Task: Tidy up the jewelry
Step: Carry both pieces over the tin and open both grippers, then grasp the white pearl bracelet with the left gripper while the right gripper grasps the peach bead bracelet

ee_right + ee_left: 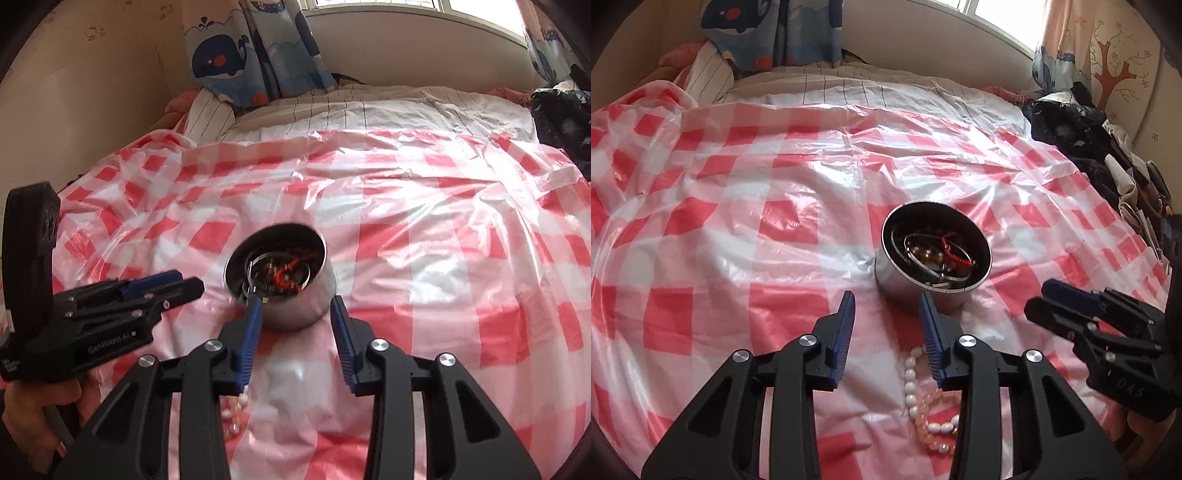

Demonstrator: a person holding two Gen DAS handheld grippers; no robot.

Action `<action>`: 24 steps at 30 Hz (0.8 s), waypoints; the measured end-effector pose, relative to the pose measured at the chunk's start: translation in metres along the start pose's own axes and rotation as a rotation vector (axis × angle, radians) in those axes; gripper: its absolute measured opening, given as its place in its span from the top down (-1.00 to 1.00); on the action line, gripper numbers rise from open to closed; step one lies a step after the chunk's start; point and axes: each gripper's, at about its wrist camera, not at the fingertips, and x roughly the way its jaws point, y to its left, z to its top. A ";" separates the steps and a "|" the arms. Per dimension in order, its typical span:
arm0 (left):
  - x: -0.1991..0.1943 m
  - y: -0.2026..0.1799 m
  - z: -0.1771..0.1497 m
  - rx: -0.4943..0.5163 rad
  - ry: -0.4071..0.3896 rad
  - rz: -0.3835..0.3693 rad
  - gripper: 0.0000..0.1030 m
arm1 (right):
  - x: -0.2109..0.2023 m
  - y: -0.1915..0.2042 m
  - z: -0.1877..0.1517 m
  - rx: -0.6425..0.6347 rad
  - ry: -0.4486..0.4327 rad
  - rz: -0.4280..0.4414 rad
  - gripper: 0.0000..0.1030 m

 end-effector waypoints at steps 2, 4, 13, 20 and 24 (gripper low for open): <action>0.000 -0.004 -0.010 0.030 0.027 -0.005 0.34 | -0.004 0.001 -0.022 -0.005 0.052 0.008 0.26; 0.006 -0.013 -0.019 0.076 0.062 -0.012 0.35 | -0.009 0.002 -0.041 0.008 0.088 0.033 0.26; 0.030 -0.022 -0.035 0.117 0.099 0.042 0.34 | -0.007 0.034 -0.069 -0.070 0.129 0.093 0.25; 0.037 -0.023 -0.033 0.135 0.118 0.048 0.33 | 0.026 0.050 -0.070 -0.132 0.172 0.041 0.76; 0.037 -0.029 -0.036 0.179 0.115 0.074 0.31 | 0.009 0.037 -0.075 -0.126 0.166 0.000 0.84</action>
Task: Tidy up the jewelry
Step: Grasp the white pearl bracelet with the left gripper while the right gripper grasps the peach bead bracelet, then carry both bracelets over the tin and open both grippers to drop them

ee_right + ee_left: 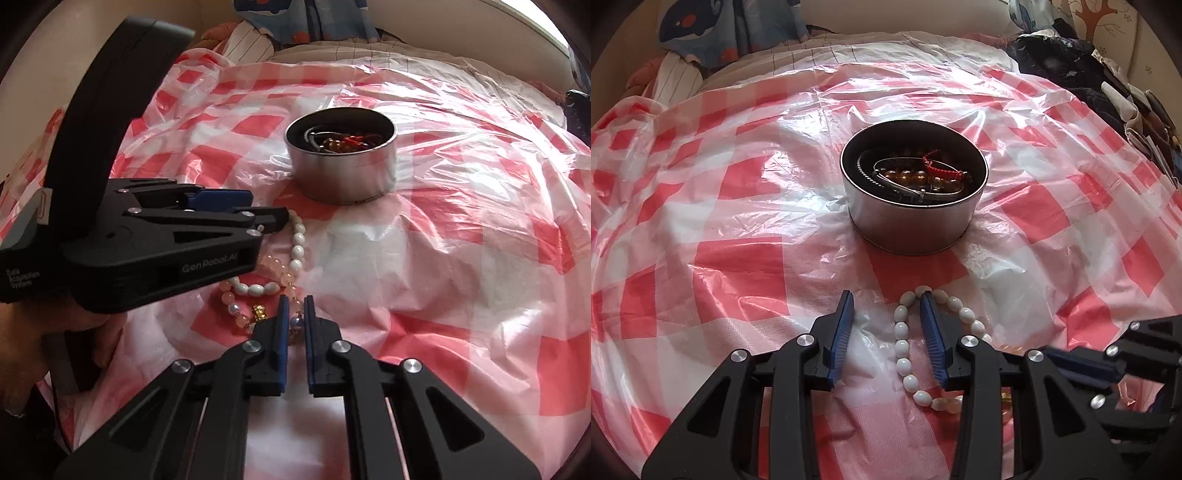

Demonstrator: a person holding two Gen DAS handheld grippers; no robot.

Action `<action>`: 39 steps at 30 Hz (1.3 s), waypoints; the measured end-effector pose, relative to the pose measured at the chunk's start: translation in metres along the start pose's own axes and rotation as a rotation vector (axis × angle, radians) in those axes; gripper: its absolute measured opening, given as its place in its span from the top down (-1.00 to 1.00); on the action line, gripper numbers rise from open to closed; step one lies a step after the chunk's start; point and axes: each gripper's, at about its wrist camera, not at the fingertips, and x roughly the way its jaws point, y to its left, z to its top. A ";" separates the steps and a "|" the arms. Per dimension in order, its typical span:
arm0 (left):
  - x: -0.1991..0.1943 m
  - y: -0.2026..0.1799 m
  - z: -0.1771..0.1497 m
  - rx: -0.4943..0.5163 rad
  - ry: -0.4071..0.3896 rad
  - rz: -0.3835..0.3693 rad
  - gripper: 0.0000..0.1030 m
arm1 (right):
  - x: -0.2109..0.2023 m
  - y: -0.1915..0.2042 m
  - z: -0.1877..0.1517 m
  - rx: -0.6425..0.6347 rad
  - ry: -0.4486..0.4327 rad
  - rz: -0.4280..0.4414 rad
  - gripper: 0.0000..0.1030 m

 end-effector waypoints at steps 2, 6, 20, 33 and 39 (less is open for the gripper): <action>-0.002 -0.007 -0.001 0.040 -0.009 0.017 0.28 | -0.011 -0.010 -0.002 0.029 -0.024 -0.036 0.84; -0.003 -0.021 -0.005 0.111 -0.008 0.041 0.19 | -0.020 -0.030 -0.001 0.105 -0.068 -0.082 0.80; -0.030 -0.009 -0.001 0.018 -0.036 -0.111 0.87 | -0.027 -0.031 0.007 0.098 -0.143 -0.060 0.84; -0.068 0.002 0.023 -0.034 -0.167 -0.134 0.87 | -0.054 -0.030 0.036 0.111 -0.304 0.000 0.84; -0.073 0.005 0.046 -0.066 -0.220 -0.149 0.87 | -0.053 -0.026 0.059 0.088 -0.328 0.021 0.84</action>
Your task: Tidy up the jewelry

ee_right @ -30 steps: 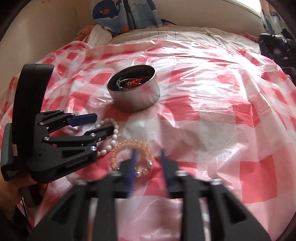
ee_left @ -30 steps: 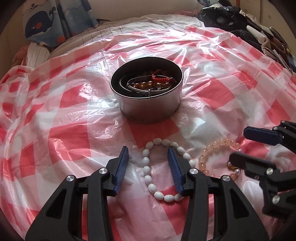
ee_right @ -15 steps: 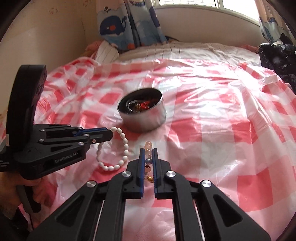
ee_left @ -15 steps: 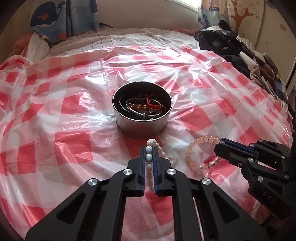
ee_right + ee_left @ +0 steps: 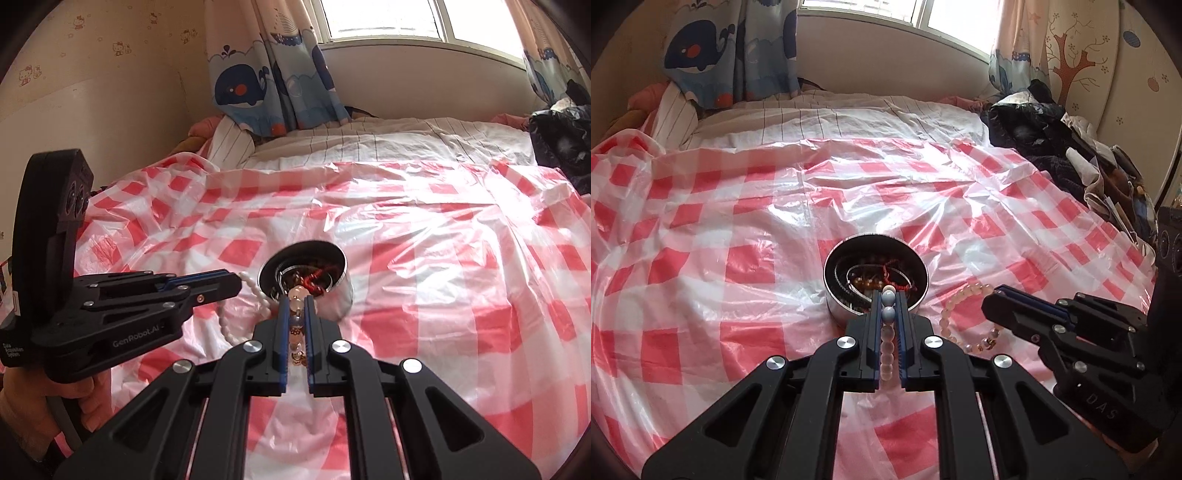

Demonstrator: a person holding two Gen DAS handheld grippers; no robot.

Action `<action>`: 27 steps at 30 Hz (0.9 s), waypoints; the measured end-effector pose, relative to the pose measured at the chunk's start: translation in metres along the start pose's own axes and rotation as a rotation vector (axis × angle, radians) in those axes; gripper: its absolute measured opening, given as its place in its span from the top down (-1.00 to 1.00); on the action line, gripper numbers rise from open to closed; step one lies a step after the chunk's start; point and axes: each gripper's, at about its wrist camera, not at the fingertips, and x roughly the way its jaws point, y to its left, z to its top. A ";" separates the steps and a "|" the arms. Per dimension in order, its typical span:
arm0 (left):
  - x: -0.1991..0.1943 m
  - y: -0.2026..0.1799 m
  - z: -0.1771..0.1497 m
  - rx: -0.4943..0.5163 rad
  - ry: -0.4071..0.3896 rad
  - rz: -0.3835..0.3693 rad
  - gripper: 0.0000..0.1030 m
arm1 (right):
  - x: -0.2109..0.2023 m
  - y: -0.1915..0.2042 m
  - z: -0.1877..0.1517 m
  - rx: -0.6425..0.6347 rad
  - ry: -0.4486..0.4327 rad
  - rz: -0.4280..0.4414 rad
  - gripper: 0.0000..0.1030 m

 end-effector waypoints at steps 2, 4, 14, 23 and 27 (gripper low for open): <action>-0.003 0.001 0.012 -0.012 -0.041 -0.011 0.87 | 0.004 0.002 0.011 -0.007 -0.015 0.007 0.84; -0.004 0.003 0.025 -0.033 -0.083 -0.023 0.87 | 0.007 0.002 0.024 -0.009 -0.035 0.019 0.84; 0.060 0.037 0.016 -0.085 0.085 0.102 0.73 | 0.068 -0.031 0.032 0.053 0.108 -0.063 0.81; 0.011 0.047 -0.018 -0.099 0.084 0.135 0.35 | 0.019 -0.025 -0.015 0.072 0.122 -0.030 0.48; 0.017 0.060 -0.021 -0.173 0.078 0.163 0.23 | 0.007 -0.010 -0.037 0.076 0.150 -0.007 0.33</action>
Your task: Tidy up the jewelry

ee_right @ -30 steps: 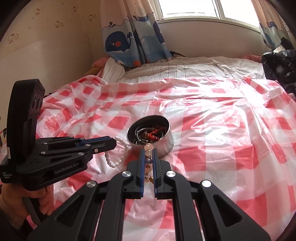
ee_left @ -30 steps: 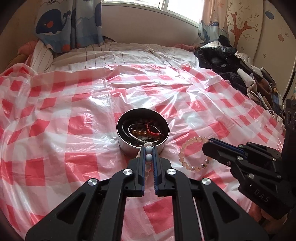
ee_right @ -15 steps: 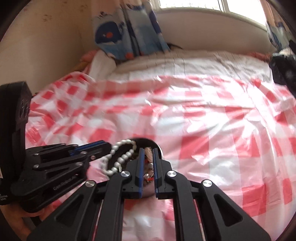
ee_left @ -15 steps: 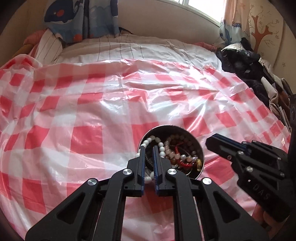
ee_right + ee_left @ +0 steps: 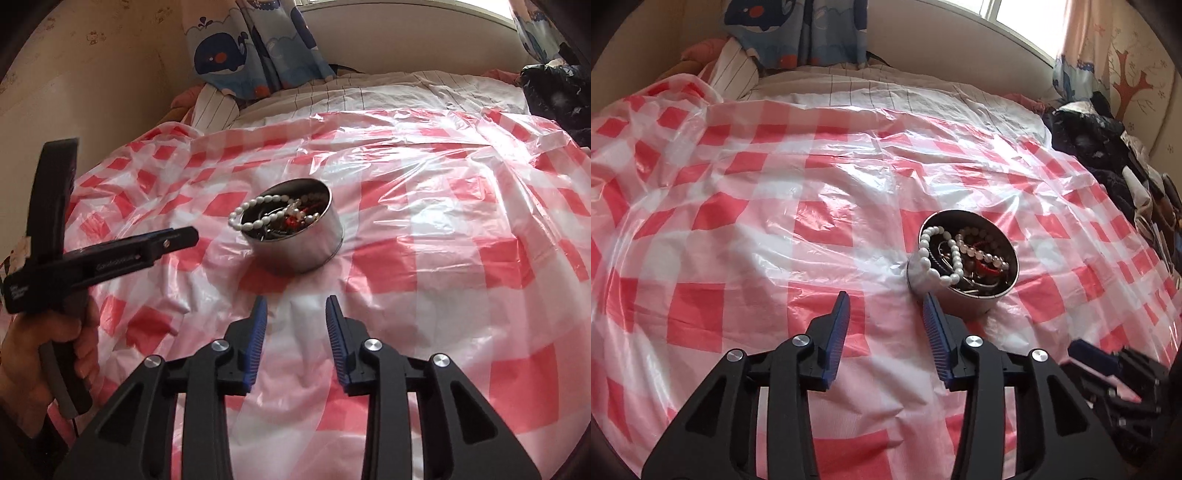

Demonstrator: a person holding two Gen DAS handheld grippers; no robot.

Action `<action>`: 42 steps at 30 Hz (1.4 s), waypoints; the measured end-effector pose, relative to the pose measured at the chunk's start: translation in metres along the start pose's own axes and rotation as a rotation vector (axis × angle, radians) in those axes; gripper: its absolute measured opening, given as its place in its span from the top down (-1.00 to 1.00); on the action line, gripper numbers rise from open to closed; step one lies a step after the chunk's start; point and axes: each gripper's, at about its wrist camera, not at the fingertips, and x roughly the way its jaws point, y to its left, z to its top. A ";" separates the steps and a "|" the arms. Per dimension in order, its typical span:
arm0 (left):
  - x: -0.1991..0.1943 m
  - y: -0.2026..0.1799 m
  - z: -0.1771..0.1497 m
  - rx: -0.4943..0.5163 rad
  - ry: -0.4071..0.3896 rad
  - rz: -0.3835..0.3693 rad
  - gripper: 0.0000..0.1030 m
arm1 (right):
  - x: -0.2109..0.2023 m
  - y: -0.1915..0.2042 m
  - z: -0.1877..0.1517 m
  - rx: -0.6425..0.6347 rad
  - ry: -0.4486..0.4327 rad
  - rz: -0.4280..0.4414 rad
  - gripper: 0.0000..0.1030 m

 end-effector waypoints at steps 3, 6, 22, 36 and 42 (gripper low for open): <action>0.024 -0.005 0.004 0.004 0.020 0.038 0.23 | -0.007 0.010 -0.004 -0.019 -0.023 0.000 0.22; 0.042 -0.016 0.006 0.024 0.032 0.066 0.23 | -0.008 0.010 -0.005 -0.012 -0.033 -0.004 0.21; 0.030 -0.043 0.005 0.179 -0.032 0.125 0.23 | 0.004 0.003 -0.003 0.014 -0.009 0.003 0.14; -0.052 -0.024 -0.063 0.100 -0.083 0.120 -0.17 | -0.007 0.025 -0.022 -0.081 -0.068 -0.103 -0.05; -0.069 -0.022 -0.095 0.064 -0.129 0.143 -0.42 | -0.010 0.030 -0.049 -0.088 -0.097 -0.203 -0.22</action>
